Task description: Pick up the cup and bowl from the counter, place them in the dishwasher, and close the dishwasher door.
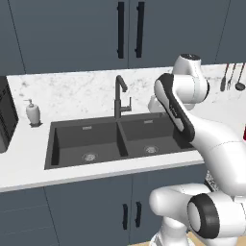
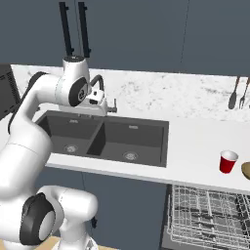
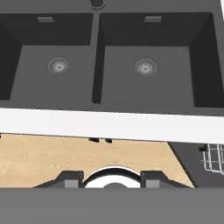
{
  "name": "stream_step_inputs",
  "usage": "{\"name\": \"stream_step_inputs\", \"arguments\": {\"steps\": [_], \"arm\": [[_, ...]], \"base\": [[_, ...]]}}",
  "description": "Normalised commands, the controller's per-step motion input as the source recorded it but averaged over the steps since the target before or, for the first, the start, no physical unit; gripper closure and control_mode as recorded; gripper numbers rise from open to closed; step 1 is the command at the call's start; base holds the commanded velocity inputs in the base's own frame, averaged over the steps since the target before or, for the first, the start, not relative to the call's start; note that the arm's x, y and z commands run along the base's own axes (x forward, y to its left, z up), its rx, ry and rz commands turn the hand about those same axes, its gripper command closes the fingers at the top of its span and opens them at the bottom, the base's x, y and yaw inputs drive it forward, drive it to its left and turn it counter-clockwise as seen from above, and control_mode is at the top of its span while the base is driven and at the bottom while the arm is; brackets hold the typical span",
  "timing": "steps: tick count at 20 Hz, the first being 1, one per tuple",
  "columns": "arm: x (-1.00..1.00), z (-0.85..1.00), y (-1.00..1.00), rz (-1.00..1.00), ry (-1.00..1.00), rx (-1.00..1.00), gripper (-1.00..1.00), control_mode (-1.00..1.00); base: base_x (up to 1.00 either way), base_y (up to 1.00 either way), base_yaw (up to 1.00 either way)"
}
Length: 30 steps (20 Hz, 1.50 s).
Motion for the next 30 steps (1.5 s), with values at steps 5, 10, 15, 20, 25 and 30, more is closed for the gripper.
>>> {"name": "stream_step_inputs", "arguments": {"steps": [5,10,15,20,25,30], "arm": [[0.00,0.00,0.00,0.00,0.00,0.00,-1.00,1.00],[0.00,0.00,0.00,0.00,0.00,0.00,-1.00,1.00],[0.00,0.00,0.00,0.00,0.00,0.00,-1.00,1.00],[0.00,0.00,0.00,0.00,0.00,0.00,-1.00,1.00],[0.00,0.00,0.00,0.00,0.00,0.00,-1.00,1.00],[0.00,0.00,0.00,0.00,0.00,0.00,-1.00,1.00]], "base": [[-0.03,0.00,-0.02],[0.00,0.00,-0.36],[0.00,0.08,-0.54],[0.01,0.33,-0.56],[0.00,0.33,-0.54],[0.00,0.48,-0.50]]}}
